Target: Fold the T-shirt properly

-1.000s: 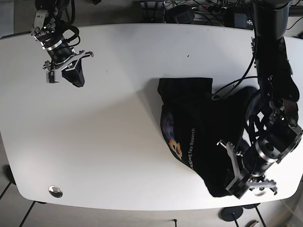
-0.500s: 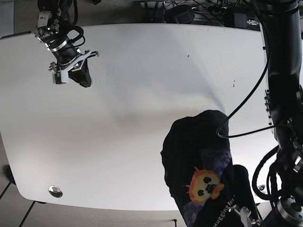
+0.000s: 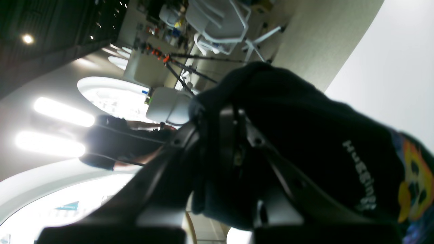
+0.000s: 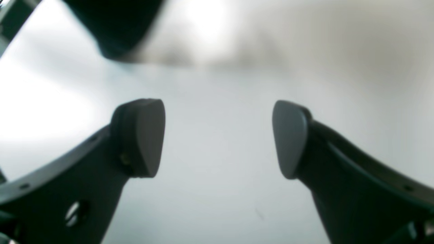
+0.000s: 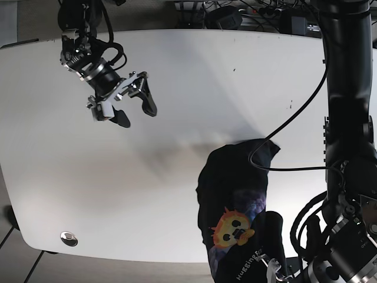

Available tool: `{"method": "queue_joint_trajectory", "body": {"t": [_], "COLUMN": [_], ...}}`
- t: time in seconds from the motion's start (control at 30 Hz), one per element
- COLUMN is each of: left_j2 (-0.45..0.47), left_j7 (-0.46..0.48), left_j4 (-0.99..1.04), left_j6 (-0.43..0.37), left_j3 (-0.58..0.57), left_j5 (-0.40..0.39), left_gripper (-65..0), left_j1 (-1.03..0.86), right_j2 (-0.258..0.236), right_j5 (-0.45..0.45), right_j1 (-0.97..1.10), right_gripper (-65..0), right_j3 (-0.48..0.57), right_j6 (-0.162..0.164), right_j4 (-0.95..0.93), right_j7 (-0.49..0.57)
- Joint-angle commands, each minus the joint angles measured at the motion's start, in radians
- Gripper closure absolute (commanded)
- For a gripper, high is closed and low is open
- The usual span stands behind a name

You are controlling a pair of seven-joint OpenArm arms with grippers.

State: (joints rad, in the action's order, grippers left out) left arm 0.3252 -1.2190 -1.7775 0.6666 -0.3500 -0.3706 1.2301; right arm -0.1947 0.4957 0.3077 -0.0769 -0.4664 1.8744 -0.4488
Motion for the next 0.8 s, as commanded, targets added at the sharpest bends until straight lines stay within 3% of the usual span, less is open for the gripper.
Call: {"method": "queue_joint_trajectory", "body": {"t": [0.03,0.13,0.23,0.4,0.53,0.8], "left_j2": [-0.004,-0.005,-0.047,-0.053,-0.054,-0.054], "left_j7": [0.021,0.021,0.021,0.021,0.021,0.021], "left_j4": [-0.009,-0.008,-0.011,-0.008,-0.005,-0.008], "left_j6": [-0.006,-0.006,-0.006,-0.006,-0.006,-0.006], "left_j3": [0.004,-0.034,-0.06,-0.065,-0.065,-0.057], "left_j5": [0.009,0.008,0.012,0.014,0.014,0.009], "left_gripper": [0.0,0.0,0.0,0.0,0.0,0.0], "left_j1": [0.05,0.052,0.052,0.046,0.046,0.046], "right_j2": [-0.007,-0.004,-0.004,0.071,0.123,0.139], "right_j5": [0.008,0.007,0.014,0.014,0.008,0.014], "right_j1": [-0.055,-0.157,-0.224,-0.316,-0.367,-0.459], "right_gripper": [-48.0,-47.9,-48.0,-48.0,-48.0,-48.0], "right_j3": [0.042,0.153,0.191,0.207,0.207,0.207], "right_j6": [-0.002,-0.001,-0.002,-0.005,-0.079,-0.082], "right_j4": [-0.019,-0.106,-0.184,-0.324,-0.41,-0.571], "right_j7": [0.02,0.02,0.02,0.025,0.026,0.028]}}
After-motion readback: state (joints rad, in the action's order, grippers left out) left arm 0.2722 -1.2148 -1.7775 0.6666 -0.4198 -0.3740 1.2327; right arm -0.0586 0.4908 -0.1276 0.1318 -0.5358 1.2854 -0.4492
